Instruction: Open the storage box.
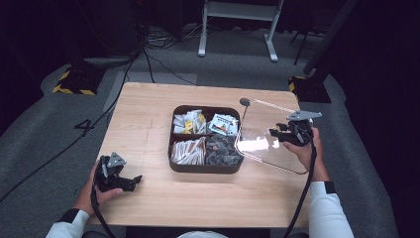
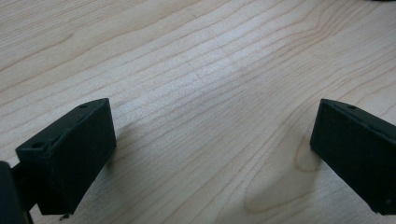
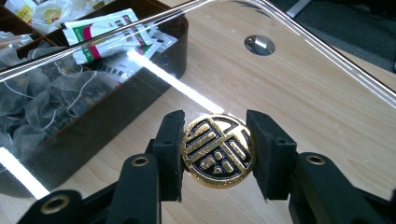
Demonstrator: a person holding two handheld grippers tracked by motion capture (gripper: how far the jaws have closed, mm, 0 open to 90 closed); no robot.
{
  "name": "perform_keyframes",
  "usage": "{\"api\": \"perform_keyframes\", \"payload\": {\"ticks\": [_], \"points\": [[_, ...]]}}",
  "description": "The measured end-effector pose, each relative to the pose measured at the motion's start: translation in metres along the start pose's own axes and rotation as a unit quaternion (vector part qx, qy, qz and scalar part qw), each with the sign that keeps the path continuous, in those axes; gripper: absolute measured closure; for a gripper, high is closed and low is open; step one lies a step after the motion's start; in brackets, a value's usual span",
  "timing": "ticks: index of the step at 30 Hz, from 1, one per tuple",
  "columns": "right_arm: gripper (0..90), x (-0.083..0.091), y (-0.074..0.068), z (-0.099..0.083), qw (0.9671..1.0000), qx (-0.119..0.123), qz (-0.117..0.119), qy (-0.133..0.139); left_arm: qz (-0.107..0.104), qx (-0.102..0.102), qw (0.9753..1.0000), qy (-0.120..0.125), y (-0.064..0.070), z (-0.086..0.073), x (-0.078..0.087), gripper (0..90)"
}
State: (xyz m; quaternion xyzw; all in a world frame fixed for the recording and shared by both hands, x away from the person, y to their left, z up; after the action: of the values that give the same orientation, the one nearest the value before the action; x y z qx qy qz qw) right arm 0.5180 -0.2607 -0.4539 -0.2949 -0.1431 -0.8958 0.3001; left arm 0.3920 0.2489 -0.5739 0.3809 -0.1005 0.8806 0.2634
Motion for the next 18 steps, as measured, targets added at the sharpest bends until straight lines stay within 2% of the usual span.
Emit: {"api": "perform_keyframes", "payload": {"ticks": [18], "points": [[59.6,0.010,0.015,-0.025,0.9998,-0.013,-0.004,-0.015,0.000,0.000,1.0000,0.000,0.000,0.000,0.000,0.5]]}}
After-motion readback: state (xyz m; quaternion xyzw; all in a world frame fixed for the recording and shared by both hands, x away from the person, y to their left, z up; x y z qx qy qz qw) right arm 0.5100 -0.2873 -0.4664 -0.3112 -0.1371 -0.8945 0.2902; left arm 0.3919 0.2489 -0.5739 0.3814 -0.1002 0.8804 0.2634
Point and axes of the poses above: each handheld gripper's, and its own axes: x roughly backward along the jaws, z roughly out of its top, y roughly to its right, the point moved 9 cm from there along -x, roughly forward along the jaws, and after that the axes turned 2 degrees about y, right-handed, at the moved point
